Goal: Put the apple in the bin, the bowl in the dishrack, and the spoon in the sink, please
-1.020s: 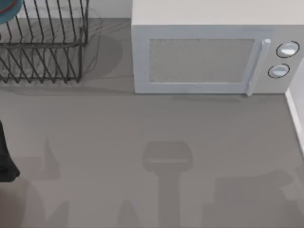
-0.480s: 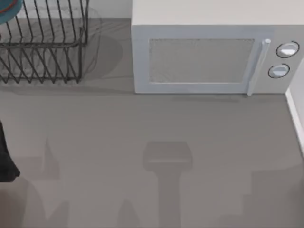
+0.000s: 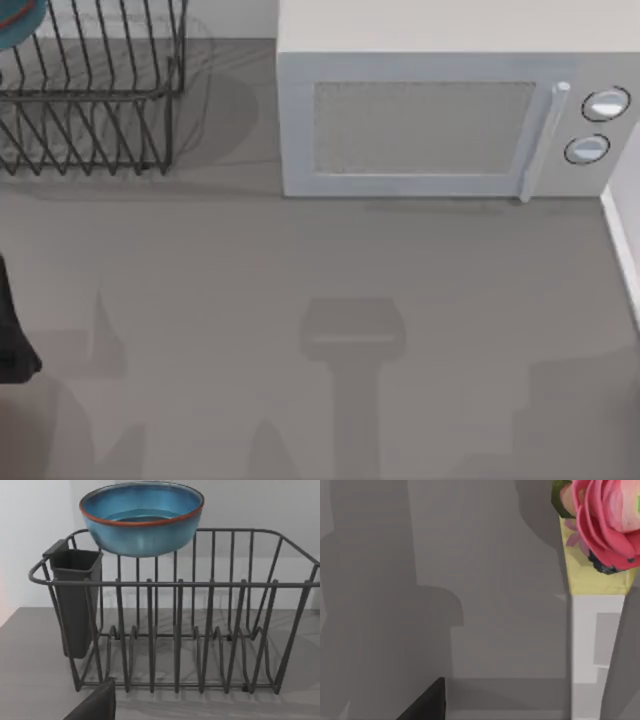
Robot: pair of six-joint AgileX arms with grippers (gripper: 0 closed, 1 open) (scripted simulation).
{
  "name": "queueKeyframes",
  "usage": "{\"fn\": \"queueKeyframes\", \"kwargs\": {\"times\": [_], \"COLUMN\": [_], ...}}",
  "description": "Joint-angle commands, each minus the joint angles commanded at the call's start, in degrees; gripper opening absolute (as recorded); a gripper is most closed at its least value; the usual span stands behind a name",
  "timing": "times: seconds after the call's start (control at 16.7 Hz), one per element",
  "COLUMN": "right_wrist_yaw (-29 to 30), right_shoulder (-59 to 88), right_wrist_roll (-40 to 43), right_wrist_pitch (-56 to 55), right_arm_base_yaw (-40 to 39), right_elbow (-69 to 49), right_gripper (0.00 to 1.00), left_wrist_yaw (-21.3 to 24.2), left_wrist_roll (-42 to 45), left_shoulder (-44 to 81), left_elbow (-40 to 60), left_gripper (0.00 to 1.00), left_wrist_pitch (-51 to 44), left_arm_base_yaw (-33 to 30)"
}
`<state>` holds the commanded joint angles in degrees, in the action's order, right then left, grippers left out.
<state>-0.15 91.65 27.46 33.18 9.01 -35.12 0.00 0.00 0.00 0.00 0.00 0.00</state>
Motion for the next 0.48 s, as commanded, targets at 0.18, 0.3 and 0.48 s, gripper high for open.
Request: {"fn": "queueKeyframes", "kwargs": {"times": [0.18,0.3,0.48], "right_wrist_yaw": [0.00,0.00,0.00], "right_shoulder": [0.00,0.00,0.00], "right_wrist_roll": [0.00,0.00,0.00], "right_wrist_pitch": [0.00,0.00,0.00], "right_arm_base_yaw": [0.00,0.00,0.00], "right_elbow": [0.00,0.00,0.00], "right_gripper": [0.55,0.40,0.17], "left_wrist_yaw": [0.00,0.00,0.00], "left_wrist_roll": [0.00,0.00,0.00], "left_shoulder": [0.00,0.00,0.00], "left_elbow": [0.00,0.00,0.00], "left_gripper": [1.00,1.00,1.00], "left_wrist_pitch": [0.00,0.00,0.00], "left_arm_base_yaw": [0.00,0.00,0.00]}}
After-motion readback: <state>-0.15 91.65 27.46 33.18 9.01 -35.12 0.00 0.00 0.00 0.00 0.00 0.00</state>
